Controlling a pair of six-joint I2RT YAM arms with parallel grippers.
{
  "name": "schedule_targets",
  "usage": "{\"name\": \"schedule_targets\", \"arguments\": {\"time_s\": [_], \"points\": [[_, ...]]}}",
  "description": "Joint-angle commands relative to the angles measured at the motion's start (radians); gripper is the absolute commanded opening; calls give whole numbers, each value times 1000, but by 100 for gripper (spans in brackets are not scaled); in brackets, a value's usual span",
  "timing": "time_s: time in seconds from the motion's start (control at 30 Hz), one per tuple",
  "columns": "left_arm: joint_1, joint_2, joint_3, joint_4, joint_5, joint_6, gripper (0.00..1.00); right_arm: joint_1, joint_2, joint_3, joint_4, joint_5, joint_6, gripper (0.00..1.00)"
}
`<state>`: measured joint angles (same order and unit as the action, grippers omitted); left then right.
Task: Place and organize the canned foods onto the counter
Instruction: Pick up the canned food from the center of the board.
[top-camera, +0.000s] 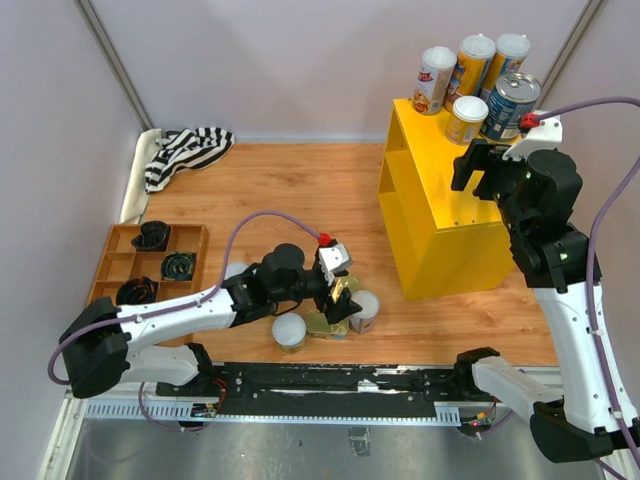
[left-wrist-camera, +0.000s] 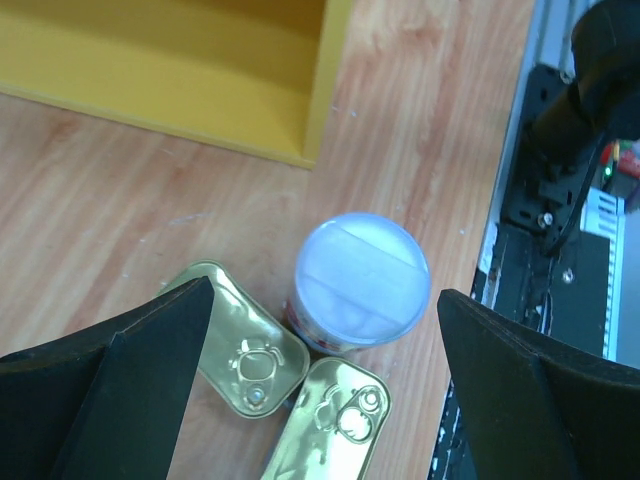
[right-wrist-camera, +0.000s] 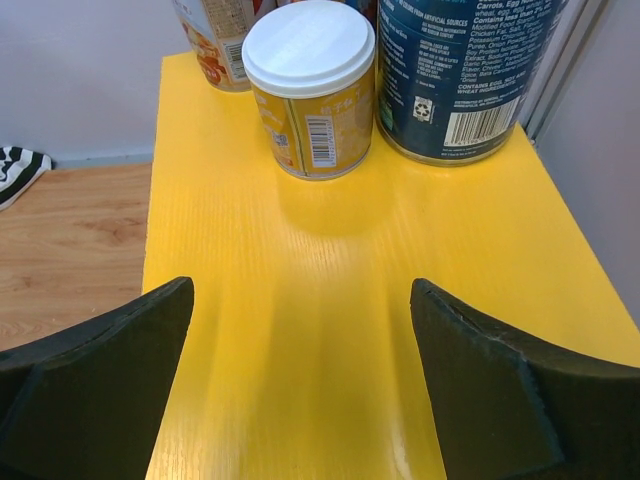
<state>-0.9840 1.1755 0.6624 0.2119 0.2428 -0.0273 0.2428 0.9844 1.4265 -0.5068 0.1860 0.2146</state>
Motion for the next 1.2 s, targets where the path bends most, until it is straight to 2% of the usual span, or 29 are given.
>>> {"name": "schedule_targets", "arguments": {"time_s": [0.0,0.17,0.4,0.7,0.8,0.97,1.07,1.17], "points": [[-41,73,-1,56,55,60,100,16,-41,-3,3,19,-25,90],[-77,160,6,77,67,61,100,16,-51,-6,-4,27,-36,91],[-125,282,30,122,-8,68,99,15,-52,-12,-3,26,-41,92],[-131,366,44,206,-57,80,87,15,-54,-17,-1,26,-46,92],[-131,384,52,232,-43,86,69,15,-55,-20,-1,25,-47,92],[-129,391,92,200,-28,109,24,16,-61,-27,2,20,-47,92],[-128,374,141,123,-28,140,2,16,-64,-30,5,4,-46,92],[-116,315,201,19,-14,168,0,15,-63,-31,9,-28,-44,93]]}}
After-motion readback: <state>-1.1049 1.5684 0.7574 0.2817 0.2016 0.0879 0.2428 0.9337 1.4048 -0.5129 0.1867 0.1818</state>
